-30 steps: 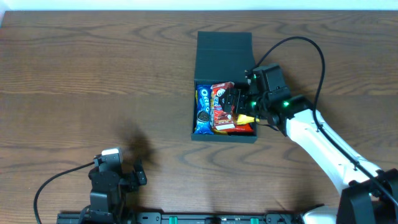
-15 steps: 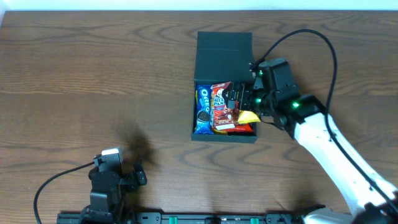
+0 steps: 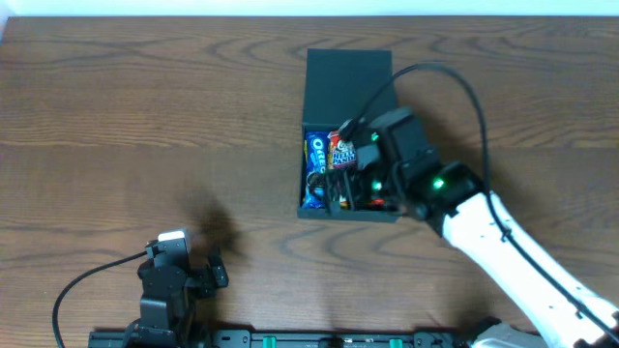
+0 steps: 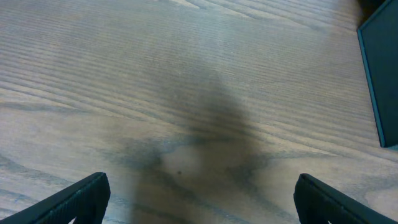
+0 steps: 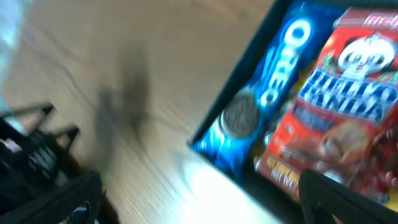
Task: Pack container
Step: 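Withdraw the right gripper to the box's lower right corner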
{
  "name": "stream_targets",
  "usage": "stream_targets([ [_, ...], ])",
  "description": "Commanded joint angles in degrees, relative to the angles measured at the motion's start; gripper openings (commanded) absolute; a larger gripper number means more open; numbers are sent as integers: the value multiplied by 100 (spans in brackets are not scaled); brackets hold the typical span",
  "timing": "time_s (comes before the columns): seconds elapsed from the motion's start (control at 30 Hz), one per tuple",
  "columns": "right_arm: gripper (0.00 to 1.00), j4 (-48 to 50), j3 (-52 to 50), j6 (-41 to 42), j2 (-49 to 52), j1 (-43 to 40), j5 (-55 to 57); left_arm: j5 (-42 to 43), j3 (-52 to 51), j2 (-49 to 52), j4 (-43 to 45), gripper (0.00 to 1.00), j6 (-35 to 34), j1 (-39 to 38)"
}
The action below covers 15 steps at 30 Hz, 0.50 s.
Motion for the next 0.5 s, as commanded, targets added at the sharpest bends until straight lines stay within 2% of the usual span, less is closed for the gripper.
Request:
stream_targets([
  [0.0,99,-334,35,-37,-415,389,1558,-15,2,-35,-387,96,20,-13],
  [0.17,99,-1086,35,267,-1102,1123,3241,-15,2,-35,-387,95,20,-13],
  [0.33,100,-1893,28,885,-1502,1628,3519,-17,2,-35,-387,95,20,-13],
  [0.47,99,-2341,-122,1641,-1849,1648,3650,-17,2,-35,-387,95,20,-13],
])
